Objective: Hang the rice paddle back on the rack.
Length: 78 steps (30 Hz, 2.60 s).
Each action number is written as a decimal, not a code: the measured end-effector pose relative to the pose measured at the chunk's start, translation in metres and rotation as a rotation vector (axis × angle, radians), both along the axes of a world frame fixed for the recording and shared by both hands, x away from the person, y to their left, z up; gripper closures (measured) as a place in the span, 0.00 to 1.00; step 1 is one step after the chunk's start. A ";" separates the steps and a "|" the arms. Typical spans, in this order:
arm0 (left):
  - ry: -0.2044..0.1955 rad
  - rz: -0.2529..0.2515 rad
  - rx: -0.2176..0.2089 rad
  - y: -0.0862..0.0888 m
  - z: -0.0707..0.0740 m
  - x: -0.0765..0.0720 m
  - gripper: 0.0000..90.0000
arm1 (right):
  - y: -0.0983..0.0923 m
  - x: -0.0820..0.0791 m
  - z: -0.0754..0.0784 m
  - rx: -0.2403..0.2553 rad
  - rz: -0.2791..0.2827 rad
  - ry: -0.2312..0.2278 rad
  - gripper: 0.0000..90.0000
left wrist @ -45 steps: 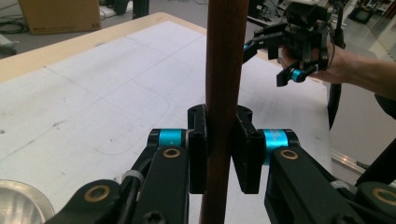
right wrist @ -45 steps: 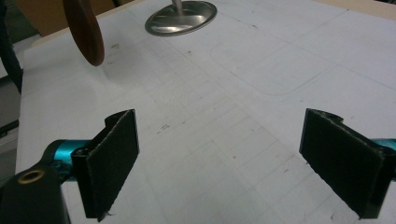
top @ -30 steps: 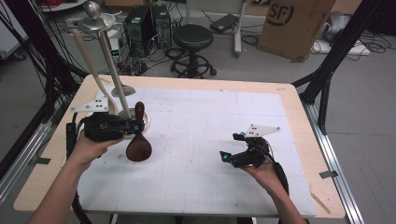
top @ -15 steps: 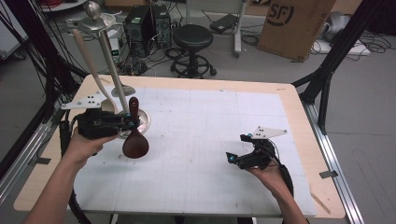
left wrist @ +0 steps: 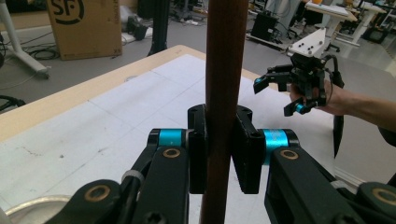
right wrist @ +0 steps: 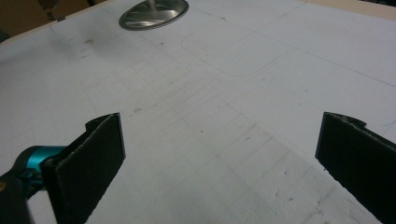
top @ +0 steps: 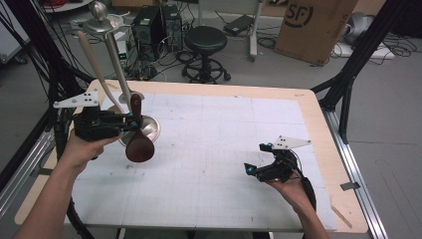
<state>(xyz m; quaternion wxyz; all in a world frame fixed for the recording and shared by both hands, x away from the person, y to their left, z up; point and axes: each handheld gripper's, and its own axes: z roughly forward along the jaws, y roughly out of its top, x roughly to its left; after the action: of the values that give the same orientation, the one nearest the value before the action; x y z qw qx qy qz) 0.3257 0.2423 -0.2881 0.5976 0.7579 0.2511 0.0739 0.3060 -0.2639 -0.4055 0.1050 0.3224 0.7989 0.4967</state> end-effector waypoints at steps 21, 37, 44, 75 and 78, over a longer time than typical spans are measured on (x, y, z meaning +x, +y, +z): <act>-0.021 0.067 -0.031 0.019 0.040 0.007 0.86 | 0.003 -0.003 0.002 -0.007 0.019 -0.007 0.00; -0.045 0.089 -0.066 0.029 0.077 0.015 0.86 | 0.005 -0.003 0.001 -0.006 0.024 -0.002 0.00; -0.051 0.092 -0.078 0.030 0.092 0.021 0.86 | 0.006 -0.002 0.001 -0.003 0.032 -0.001 0.00; -0.035 0.204 -0.059 0.040 0.095 0.039 0.82 | 0.011 -0.002 -0.002 -0.004 0.056 0.015 0.00; -0.031 0.217 -0.024 0.040 0.094 0.038 0.76 | 0.012 -0.002 -0.002 -0.006 0.061 0.018 0.00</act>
<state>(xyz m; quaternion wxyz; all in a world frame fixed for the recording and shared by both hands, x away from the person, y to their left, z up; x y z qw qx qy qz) 0.3638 0.2823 -0.1938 0.5989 0.7179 0.3232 0.1466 0.3043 -0.2514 -0.4078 0.0836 0.3019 0.8107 0.4946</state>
